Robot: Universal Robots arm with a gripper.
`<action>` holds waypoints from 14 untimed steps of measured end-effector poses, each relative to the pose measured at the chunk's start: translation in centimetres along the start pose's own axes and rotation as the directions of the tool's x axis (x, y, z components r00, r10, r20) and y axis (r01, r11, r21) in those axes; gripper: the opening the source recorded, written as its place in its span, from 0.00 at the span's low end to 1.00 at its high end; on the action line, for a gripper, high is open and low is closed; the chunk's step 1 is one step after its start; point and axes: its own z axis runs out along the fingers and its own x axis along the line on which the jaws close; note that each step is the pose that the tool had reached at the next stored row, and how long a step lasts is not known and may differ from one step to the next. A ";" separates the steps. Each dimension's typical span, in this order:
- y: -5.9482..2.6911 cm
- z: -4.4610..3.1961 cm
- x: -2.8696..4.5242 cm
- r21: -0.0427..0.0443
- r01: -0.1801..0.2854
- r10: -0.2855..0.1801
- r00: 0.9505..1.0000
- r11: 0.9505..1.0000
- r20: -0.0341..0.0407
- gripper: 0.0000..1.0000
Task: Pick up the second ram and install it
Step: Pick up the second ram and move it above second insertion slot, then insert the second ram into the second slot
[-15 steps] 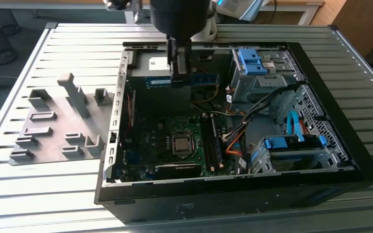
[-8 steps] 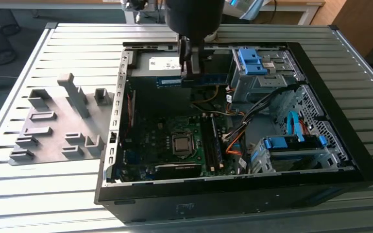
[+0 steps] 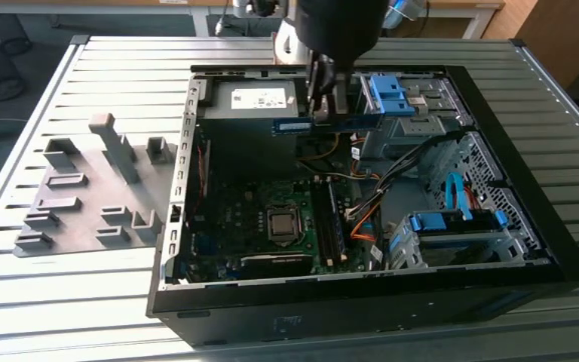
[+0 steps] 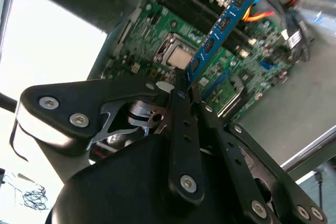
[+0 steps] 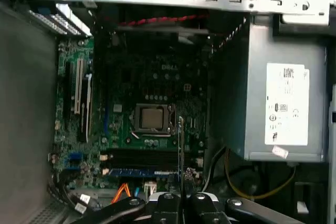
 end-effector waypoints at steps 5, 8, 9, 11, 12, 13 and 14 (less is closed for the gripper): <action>-1.51 0.00 0.02 0.000 0.000 0.000 1.000 1.000 0.000 0.14; -1.54 0.00 0.02 0.000 0.000 0.000 1.000 1.000 0.000 0.14; -1.56 0.00 0.02 0.000 0.000 0.000 1.000 1.000 0.000 0.14; -1.56 0.00 0.02 0.000 0.000 0.000 1.000 1.000 0.000 0.14; -1.57 0.00 0.02 0.000 0.000 0.000 1.000 1.000 0.000 0.14; -1.57 0.00 0.02 0.000 0.000 0.000 1.000 1.000 0.000 0.14; -1.57 0.00 0.02 0.000 0.000 0.000 1.000 1.000 0.000 0.14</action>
